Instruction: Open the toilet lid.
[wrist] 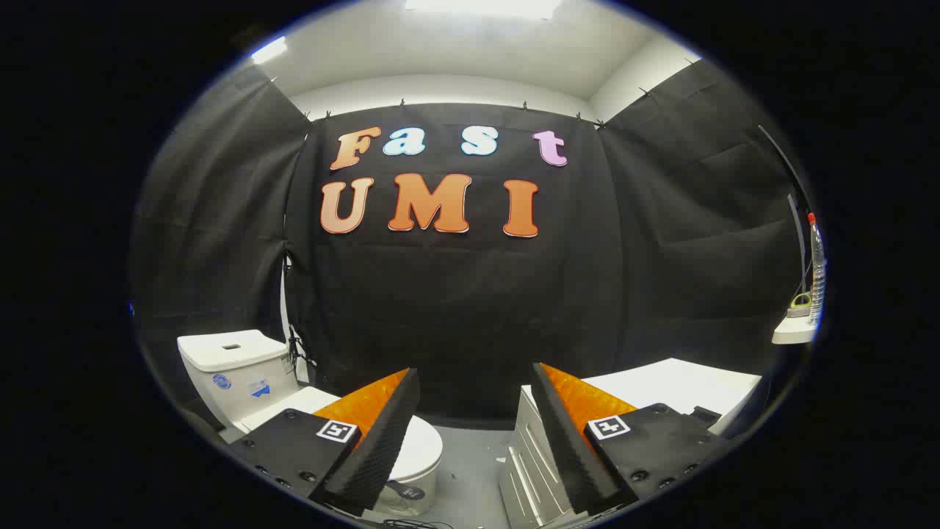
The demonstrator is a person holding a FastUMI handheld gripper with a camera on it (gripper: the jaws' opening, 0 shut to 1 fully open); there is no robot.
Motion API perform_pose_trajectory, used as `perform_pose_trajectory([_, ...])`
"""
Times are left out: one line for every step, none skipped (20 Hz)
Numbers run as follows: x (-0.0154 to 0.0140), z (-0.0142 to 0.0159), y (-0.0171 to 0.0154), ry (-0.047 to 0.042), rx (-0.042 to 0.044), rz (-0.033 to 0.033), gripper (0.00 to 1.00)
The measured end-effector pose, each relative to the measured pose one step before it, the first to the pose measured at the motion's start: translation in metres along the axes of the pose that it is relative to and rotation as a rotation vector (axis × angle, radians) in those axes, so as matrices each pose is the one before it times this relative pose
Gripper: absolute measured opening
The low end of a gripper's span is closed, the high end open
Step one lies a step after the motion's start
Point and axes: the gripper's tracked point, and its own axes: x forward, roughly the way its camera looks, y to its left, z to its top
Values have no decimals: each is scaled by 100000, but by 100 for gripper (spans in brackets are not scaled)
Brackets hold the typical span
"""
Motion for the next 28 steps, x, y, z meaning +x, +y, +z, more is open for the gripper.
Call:
perform_pose_trajectory([-177, -110, 155, 298, 251, 315, 98])
perform_pose_trajectory([66, -96, 30, 366, 213, 172, 98])
perform_pose_trajectory([196, -117, -77, 382, 182, 15, 98])
perform_pose_trajectory([-20, -8, -87, 160, 260, -155, 98])
perform_pose_trajectory([-55, 19, -197, 77, 309, -203, 98])
perform_pose_trajectory([24, 34, -107, 185, 298, -339, 98])
perform_pose_trajectory([85, -152, -110, 207, 423, -337, 98])
perform_pose_trajectory([-56, 19, -172, 73, 563, -321, 98])
perform_pose_trajectory([-256, 65, -157, -89, 636, -384, 98])
perform_pose_trajectory([44, 47, -189, -2, 738, -399, 98])
perform_pose_trajectory([47, -13, -157, -56, 582, -446, 98])
perform_pose_trajectory([155, 13, -165, -18, 451, -434, 98])
perform_pose_trajectory([-31, -1, -126, 74, 413, -352, 98])
perform_pose_trajectory([55, -90, -103, 220, 450, -118, 98])
perform_pose_trajectory([-103, -18, 147, 87, 462, 12, 98])
perform_pose_trajectory([-16, -25, -123, 112, 455, -50, 98])
perform_pose_trajectory([11, 22, -24, 106, 260, -125, 98])
perform_pose_trajectory([43, -67, -106, 91, 245, -134, 98])
perform_pose_trajectory([-12, -1, -10, 105, 257, 14, 98])
perform_pose_trajectory([41, -46, 26, 165, 176, -35, 98])
perform_pose_trajectory([31, -37, 4, 206, 97, 36, 98])
perform_pose_trajectory([-55, -64, 38, 132, 107, 29, 98])
perform_pose_trajectory([65, 37, -36, 287, -234, -125, 98])
perform_pose_trajectory([48, 46, -55, 96, -146, -206, 98])
perform_pose_trajectory([-147, 24, -110, -370, 48, -34, 98])
perform_pose_trajectory([31, 166, -89, -310, 424, -133, 98])
perform_pose_trajectory([218, 189, -67, -637, 900, -214, 98])
perform_pose_trajectory([201, 417, -47, -995, 1430, -269, 98])
